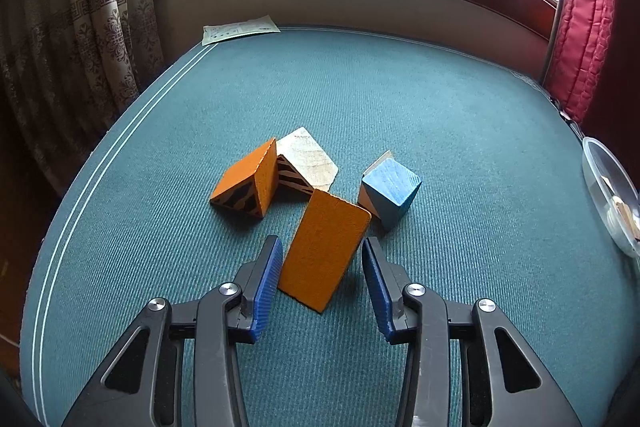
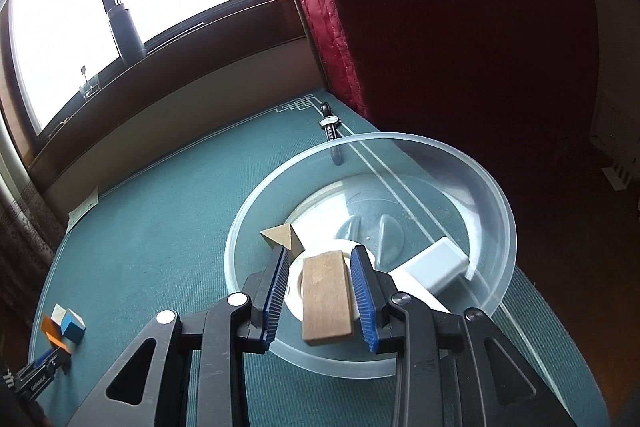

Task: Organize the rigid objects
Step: 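Carry the plank in the right gripper into the basin and release while the left holds the orange block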

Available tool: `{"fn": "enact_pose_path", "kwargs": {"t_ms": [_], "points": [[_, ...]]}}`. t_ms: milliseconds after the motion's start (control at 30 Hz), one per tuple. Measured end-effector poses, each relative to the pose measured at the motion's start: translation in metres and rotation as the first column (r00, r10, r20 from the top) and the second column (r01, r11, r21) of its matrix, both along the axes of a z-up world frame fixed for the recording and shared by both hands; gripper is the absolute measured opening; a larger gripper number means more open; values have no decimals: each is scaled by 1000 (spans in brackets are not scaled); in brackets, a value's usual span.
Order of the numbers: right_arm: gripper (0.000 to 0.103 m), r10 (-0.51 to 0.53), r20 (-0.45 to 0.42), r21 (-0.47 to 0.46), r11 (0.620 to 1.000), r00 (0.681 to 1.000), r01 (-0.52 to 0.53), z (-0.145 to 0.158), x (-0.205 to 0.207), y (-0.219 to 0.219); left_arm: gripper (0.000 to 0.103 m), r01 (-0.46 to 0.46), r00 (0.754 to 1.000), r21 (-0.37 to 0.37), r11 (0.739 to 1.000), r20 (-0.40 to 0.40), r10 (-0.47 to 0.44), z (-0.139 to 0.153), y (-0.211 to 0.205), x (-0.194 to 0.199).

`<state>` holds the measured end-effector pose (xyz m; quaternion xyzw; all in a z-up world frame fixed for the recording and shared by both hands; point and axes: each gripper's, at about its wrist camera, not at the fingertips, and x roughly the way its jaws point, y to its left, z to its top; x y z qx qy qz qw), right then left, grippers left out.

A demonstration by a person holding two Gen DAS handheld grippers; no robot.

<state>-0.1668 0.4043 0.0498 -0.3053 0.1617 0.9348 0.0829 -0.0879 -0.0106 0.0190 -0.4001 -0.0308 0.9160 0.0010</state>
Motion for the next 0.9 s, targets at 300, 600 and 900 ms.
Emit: {"fn": "enact_pose_path", "kwargs": {"t_ms": [300, 600, 900], "points": [[38, -3, -17, 2, 1000, 1000, 3, 1, 5, 1, 39, 5, 1000, -1, 1000, -7, -5, 5, 3, 2], [39, 14, -21, -8, 1000, 1000, -14, -1, 9, 1, 35, 10, 1000, -14, 1000, 0, -10, 4, 7, -2], [39, 27, -25, -16, 1000, 999, -27, -1, 12, 2, 35, 8, 1000, -12, 1000, 7, -8, 3, 9, -5]]}}
